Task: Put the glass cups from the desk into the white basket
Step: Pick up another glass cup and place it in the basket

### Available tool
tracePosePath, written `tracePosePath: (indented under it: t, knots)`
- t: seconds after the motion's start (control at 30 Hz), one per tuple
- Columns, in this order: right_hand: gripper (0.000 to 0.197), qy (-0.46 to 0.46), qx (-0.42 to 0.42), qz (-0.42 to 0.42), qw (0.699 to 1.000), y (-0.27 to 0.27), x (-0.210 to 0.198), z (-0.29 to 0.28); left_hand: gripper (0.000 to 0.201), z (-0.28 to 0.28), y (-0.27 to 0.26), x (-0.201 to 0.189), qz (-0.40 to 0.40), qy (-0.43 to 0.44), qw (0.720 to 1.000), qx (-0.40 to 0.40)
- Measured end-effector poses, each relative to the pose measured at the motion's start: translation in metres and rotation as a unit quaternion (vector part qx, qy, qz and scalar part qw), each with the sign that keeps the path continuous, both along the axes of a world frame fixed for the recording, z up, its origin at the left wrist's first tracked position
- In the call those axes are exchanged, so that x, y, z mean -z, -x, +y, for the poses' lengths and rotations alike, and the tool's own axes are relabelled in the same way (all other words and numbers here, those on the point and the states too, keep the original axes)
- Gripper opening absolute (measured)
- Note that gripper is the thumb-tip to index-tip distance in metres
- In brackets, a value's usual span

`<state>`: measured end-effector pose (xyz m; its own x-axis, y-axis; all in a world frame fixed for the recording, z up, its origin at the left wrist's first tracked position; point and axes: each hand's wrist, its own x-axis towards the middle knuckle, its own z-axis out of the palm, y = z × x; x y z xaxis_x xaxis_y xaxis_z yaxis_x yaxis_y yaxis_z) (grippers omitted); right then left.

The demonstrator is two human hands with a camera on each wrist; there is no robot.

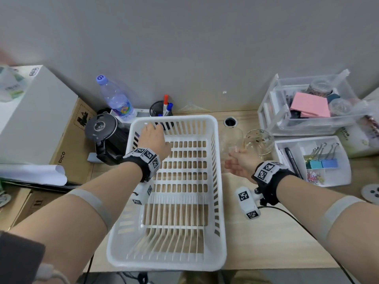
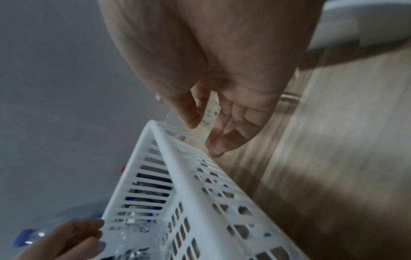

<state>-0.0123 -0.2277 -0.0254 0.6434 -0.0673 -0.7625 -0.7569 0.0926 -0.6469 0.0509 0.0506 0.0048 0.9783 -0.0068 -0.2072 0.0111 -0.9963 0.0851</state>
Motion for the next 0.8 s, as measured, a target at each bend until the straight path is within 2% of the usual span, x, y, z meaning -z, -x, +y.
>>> tracePosePath:
  t: [0.1,0.17,0.23,0.33,0.43,0.5,0.57,0.7,0.8]
  knots:
    - [0.014,0.010,-0.023,-0.047,0.999,-0.001,-0.027,-0.008,0.029,-0.015,-0.010,-0.022,0.001,0.085,0.996,-0.027]
    - [0.013,0.078,-0.076,-0.104,0.989,-0.003,-0.046,-0.011,0.024,-0.027,-0.017,-0.039,0.029,0.158,0.986,-0.053]
    - [0.012,0.196,-0.155,-0.187,0.950,-0.004,-0.063,-0.010,0.035,-0.038,-0.024,-0.050,0.067,0.241,0.965,-0.074]
    - [0.013,0.340,-0.228,-0.286,0.866,-0.005,-0.084,-0.002,0.061,-0.048,-0.033,-0.063,0.113,0.359,0.922,-0.095]
    - [0.015,0.393,-0.298,-0.343,0.799,-0.010,-0.086,0.012,0.080,-0.050,-0.035,-0.063,0.149,0.357,0.921,-0.043]
    - [0.018,0.403,-0.335,-0.372,0.766,-0.012,-0.078,0.025,0.091,-0.049,-0.031,-0.057,0.150,0.361,0.920,-0.024]
    - [0.019,0.415,-0.361,-0.394,0.736,-0.013,-0.067,0.039,0.086,-0.042,-0.028,-0.049,0.129,0.379,0.916,-0.026]
    - [0.026,0.415,-0.423,-0.392,0.703,-0.016,-0.052,0.062,0.078,-0.019,-0.030,-0.039,0.097,0.331,0.938,-0.015]
    - [0.035,0.381,-0.455,-0.387,0.706,-0.017,-0.043,0.073,0.075,0.000,-0.031,-0.032,0.098,0.289,0.952,-0.025]
